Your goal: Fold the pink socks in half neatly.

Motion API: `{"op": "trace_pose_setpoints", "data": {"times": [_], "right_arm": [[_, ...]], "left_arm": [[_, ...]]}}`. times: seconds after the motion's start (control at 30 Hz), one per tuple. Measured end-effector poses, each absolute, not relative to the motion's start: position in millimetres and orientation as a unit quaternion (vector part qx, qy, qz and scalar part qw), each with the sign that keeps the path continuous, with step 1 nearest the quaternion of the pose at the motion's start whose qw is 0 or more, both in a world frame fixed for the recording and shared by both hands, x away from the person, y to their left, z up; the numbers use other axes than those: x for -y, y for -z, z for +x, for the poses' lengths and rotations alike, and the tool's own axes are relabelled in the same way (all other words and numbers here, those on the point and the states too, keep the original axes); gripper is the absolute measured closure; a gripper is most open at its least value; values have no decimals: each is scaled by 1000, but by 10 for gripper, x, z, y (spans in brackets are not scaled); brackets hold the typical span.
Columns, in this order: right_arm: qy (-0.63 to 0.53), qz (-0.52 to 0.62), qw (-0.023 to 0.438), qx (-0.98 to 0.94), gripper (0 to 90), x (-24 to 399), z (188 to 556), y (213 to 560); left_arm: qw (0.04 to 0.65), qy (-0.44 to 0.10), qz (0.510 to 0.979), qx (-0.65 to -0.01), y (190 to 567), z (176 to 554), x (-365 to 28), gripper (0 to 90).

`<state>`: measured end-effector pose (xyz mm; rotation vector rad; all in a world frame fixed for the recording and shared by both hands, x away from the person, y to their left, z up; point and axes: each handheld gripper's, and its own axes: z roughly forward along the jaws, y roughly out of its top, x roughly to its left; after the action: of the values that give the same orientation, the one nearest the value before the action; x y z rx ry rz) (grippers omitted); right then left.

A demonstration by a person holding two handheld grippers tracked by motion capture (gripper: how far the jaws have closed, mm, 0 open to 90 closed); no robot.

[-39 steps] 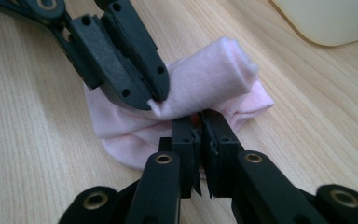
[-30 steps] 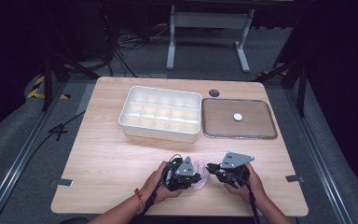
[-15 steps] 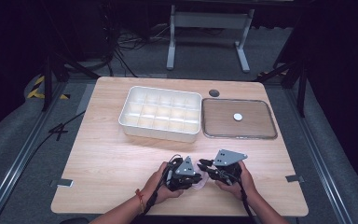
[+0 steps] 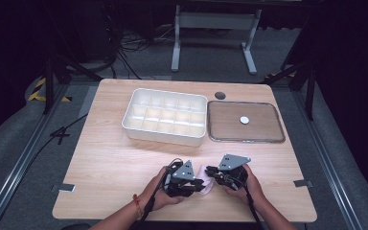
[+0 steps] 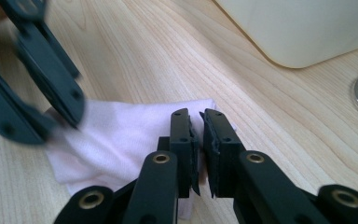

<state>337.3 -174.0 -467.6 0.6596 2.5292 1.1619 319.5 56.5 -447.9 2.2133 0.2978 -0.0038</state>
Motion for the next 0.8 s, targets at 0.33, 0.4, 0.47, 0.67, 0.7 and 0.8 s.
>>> {"op": "trace_pose_setpoints", "data": {"times": [0.33, 0.4, 0.47, 0.67, 0.7, 0.8], "right_arm": [[-403, 227, 140, -876, 832, 1737, 3367, 4683], [-402, 226, 140, -876, 832, 1739, 3363, 4683], [-402, 224, 143, -876, 833, 1745, 3359, 4685], [-401, 220, 147, -877, 831, 1758, 3355, 4686], [-400, 220, 149, -877, 829, 1759, 3352, 4683], [-394, 221, 158, -878, 808, 1775, 3348, 4667]], "left_arm": [[473, -26, 870, -137, 4440, 3341, -692, 848], [466, -14, 878, -110, 4500, 3308, -615, 842], [450, -11, 889, -83, 4546, 3254, -536, 837], [425, 3, 903, -64, 4693, 3197, -421, 827], [425, 6, 903, -65, 4725, 3184, -412, 830], [421, 4, 905, -66, 4726, 3187, -401, 838]]}}
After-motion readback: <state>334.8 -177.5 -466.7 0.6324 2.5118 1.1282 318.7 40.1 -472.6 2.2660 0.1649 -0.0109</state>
